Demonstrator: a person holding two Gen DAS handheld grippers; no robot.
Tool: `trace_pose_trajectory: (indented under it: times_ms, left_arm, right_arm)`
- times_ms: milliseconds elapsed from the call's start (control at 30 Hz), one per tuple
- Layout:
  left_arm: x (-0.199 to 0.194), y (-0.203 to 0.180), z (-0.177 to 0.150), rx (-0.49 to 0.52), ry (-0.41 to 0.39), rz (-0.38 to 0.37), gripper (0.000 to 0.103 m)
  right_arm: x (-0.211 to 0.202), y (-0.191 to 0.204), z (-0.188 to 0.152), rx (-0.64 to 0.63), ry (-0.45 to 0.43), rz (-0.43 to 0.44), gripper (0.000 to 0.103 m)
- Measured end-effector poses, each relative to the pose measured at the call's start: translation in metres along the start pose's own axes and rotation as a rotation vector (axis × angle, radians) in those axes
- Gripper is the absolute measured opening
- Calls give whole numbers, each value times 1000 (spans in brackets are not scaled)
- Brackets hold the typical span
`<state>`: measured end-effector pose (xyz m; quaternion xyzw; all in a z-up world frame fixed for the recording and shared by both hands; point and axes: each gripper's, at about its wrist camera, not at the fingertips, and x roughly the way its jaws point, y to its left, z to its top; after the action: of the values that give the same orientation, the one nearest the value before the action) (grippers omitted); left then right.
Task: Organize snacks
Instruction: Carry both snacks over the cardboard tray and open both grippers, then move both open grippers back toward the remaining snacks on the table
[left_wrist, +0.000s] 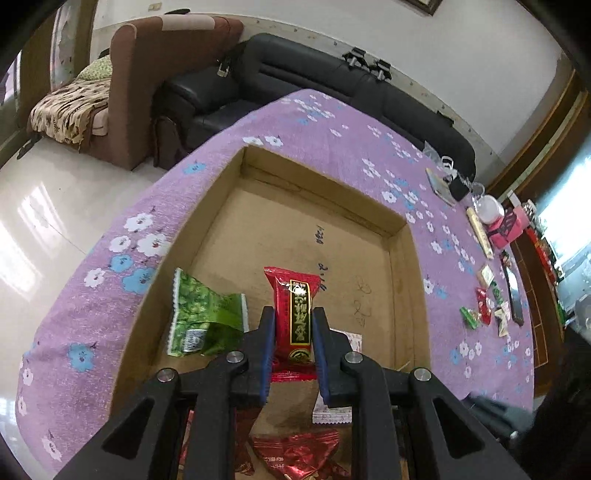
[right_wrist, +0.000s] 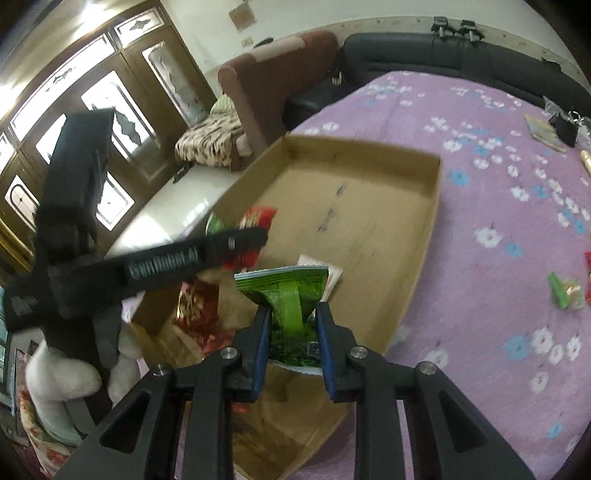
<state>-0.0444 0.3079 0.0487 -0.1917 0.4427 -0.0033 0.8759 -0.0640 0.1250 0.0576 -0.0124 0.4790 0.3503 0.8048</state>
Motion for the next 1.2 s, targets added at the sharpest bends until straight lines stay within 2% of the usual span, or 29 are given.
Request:
trace_pose_trajectory:
  times_ms: [133,267,400,500,567,667,700,733,833,933,1067,1200]
  left_arm:
    - [-11,3,-1,-30,-21,-35,21]
    - [-30,3,-4,-42,-67,-47,42]
    - [-50,2,-7,-56,-114,-56,51]
    - [-63,-2,-10,-63,-152,-47,66]
    - [-69,-7,-13,-59,-176,-36,81]
    - [-80,-21,-19,-40,-227,46,98]
    - [-85,-29,-22,-19,-257,65,99]
    - [-89,-33,-25,-1,-272,52,99]
    - [-95,-51,-31,58,-276,-48,99]
    - [-98,-65,-36,75,-276,-92,99]
    - [-96,-79,-42,87,-265,-130,99]
    - [-87,-93,-47,132,-234,-106,99]
  right_arm:
    - [6,6,-9,-24,16,-24,24]
    - [5,14,-13,-47,15,-34,24]
    - [0,17,-13,-72,-4,-50,26]
    - [-13,20,-18,-80,-36,-58,33]
    - [-22,19,-19,-77,-58,-59,35]
    - [-42,13,-22,-58,-111,-65,43]
    - [-51,8,-24,-47,-136,-74,46]
    - [-58,4,-25,-39,-153,-81,48]
    - [-83,-20,-32,3,-217,-125,55]
    - [-105,-46,-39,43,-264,-201,63]
    - [-138,-86,-57,86,-330,-402,77]
    - [-175,-141,-82,203,-380,-520,78]
